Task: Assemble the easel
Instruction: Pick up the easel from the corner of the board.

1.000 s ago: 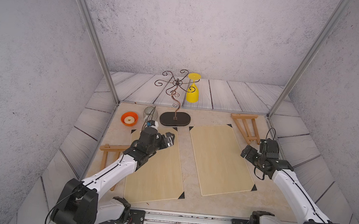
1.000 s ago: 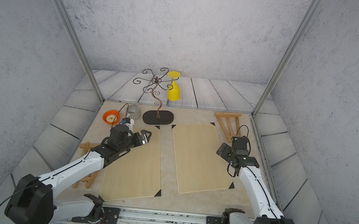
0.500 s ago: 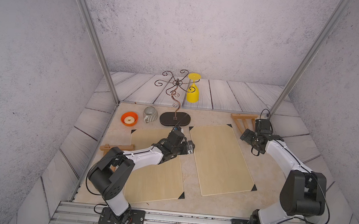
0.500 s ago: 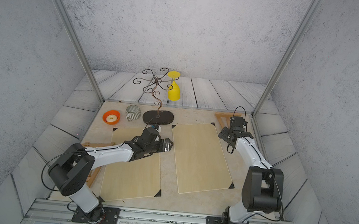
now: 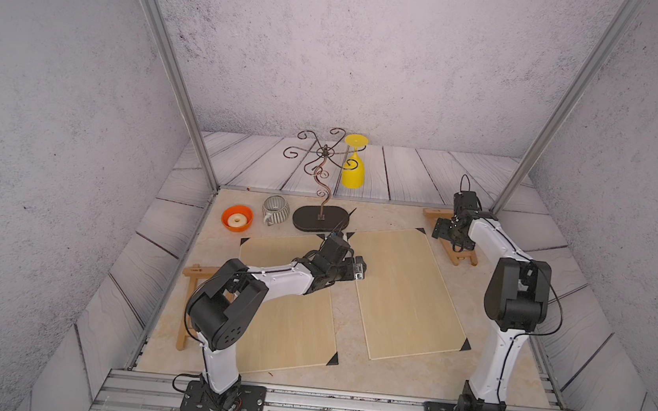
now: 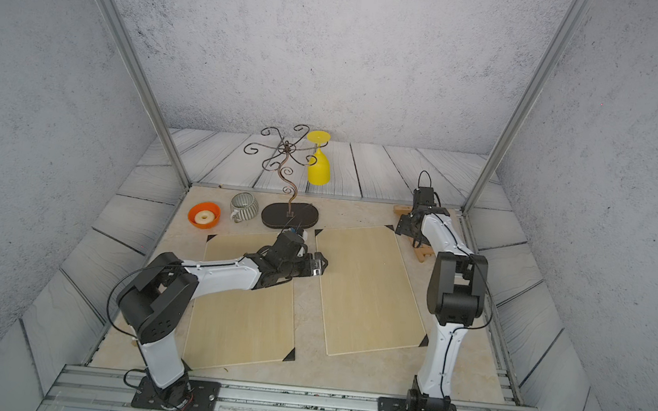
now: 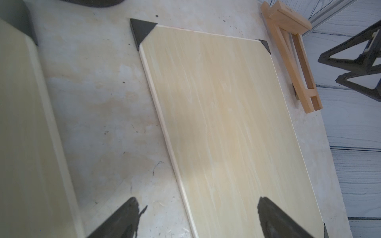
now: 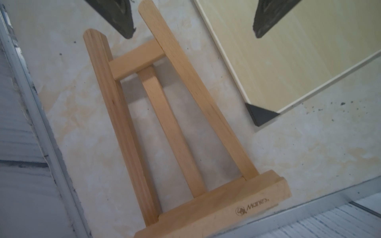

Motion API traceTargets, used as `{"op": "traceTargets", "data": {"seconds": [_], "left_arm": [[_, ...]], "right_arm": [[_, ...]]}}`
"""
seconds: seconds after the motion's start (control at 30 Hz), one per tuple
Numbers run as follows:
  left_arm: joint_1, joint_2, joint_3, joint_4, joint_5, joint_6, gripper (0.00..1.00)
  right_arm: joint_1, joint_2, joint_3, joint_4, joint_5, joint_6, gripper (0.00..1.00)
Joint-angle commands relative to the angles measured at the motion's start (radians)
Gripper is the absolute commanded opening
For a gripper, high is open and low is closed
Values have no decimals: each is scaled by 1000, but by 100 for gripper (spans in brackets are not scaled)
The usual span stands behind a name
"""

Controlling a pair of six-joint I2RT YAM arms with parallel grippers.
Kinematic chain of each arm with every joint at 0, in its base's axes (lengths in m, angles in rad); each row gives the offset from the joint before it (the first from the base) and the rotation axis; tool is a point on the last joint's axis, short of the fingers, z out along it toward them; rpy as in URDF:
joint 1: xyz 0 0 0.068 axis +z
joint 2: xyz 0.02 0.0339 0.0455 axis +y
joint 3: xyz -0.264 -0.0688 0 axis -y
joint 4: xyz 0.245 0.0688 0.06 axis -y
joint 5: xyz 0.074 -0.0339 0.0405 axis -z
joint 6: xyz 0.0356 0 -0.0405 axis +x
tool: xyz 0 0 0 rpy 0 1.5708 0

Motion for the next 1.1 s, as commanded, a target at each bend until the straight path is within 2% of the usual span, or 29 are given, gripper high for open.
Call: {"op": "traceTargets", "data": {"seconds": [0.0, 0.17, 0.73, 1.07], "left_arm": [[-6, 25, 32, -10, 7, -6, 92], [-7, 47, 41, -12, 0, -6, 95], [-8, 89, 91, -44, 2, 7, 97], [-8, 97, 99, -58, -2, 13, 97]], "right_arm": [[-2, 79, 51, -84, 31, -42, 90], [-3, 176, 176, -159, 19, -68, 86], [-3, 352, 378, -253, 9, -136, 76], [-3, 375, 372, -254, 6, -143, 58]]}}
